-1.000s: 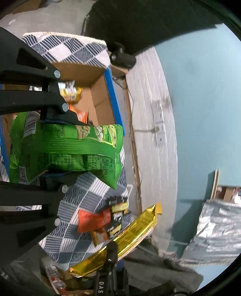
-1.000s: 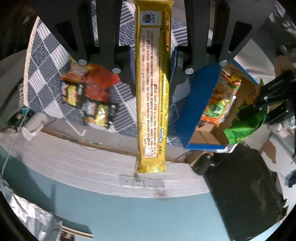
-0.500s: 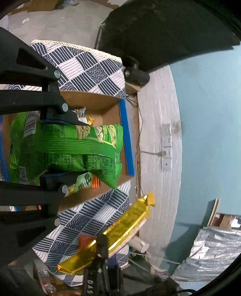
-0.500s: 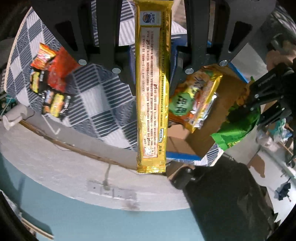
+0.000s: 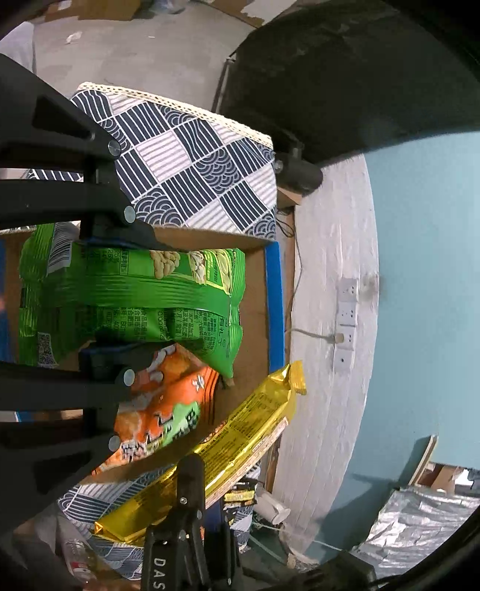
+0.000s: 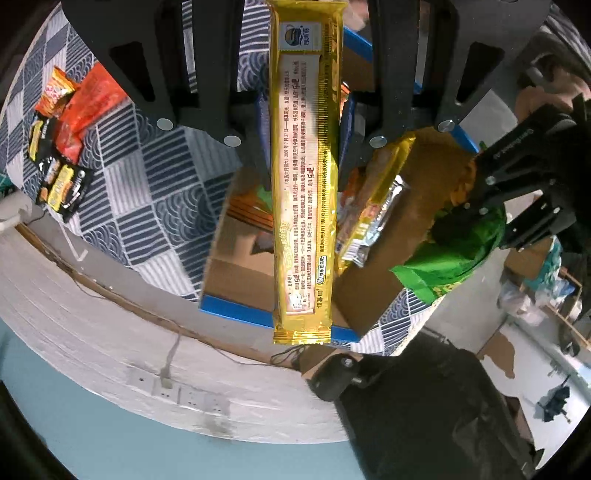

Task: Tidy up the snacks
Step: 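Carry the green bag and gold bar over the box and open both tools, then move both open tools back over the remaining snack packets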

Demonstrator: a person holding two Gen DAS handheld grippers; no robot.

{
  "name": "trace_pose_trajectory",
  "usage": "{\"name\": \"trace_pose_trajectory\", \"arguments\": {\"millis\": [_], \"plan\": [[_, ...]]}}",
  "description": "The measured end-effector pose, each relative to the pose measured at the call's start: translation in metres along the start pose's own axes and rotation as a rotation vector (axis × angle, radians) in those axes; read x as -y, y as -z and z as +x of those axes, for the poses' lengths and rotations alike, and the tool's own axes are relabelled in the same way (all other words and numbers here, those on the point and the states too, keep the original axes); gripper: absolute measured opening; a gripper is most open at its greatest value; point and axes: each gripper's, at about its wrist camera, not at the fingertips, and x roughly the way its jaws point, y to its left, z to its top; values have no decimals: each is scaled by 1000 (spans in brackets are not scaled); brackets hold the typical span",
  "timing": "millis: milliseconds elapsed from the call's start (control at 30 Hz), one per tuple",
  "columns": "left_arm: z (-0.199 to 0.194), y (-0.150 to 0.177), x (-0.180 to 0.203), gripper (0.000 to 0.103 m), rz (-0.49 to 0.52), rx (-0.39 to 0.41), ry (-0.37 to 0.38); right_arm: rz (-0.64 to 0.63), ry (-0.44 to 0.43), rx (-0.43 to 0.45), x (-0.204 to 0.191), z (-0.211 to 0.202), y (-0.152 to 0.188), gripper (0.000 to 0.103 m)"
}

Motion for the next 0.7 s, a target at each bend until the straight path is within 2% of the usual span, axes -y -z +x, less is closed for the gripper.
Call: {"name": "trace_pose_trajectory", "arguments": {"millis": [233, 300, 367, 533, 667, 700], "plan": [[12, 2, -17, 39, -36, -29, -5, -8, -37, -24, -17, 15, -8, 31], [14, 3, -21, 46, -50, -38, -21, -9, -41, -20, -20, 14, -10, 32], [14, 5, -24, 47, -60, -37, -27, -9, -49, -11, -21, 10, -11, 38], [6, 3, -24, 53, -64, -18, -17, -1, -25, 21, -18, -1, -10, 43], [0, 0, -16, 54, -49, 3, -9, -8, 11, 42, -11, -10, -7, 55], [-1, 0, -13, 54, -44, 5, -3, -11, 24, 48, -10, -13, -5, 55]]}}
